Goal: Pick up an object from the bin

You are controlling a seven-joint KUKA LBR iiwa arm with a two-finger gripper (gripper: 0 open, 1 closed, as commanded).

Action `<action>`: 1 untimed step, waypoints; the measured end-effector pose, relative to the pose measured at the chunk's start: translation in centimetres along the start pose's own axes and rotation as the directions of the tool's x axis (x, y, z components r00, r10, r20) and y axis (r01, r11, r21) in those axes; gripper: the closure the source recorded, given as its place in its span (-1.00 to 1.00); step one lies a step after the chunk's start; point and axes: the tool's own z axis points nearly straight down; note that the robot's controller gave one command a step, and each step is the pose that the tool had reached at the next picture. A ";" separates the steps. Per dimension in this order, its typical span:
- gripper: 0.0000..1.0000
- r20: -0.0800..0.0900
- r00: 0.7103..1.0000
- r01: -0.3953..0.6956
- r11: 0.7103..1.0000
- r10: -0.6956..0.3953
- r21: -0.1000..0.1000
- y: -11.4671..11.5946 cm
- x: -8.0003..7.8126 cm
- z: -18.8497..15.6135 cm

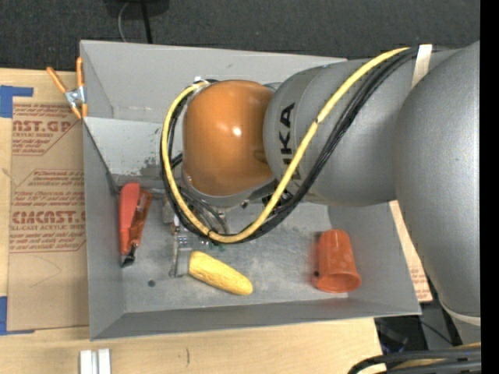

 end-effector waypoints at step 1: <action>-1.00 0.007 1.000 -0.001 1.000 0.001 -0.001 -0.1 -0.2 -0.4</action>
Offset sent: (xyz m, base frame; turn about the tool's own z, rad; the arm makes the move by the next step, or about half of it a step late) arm 0.0068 -0.0918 -0.0101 -0.1395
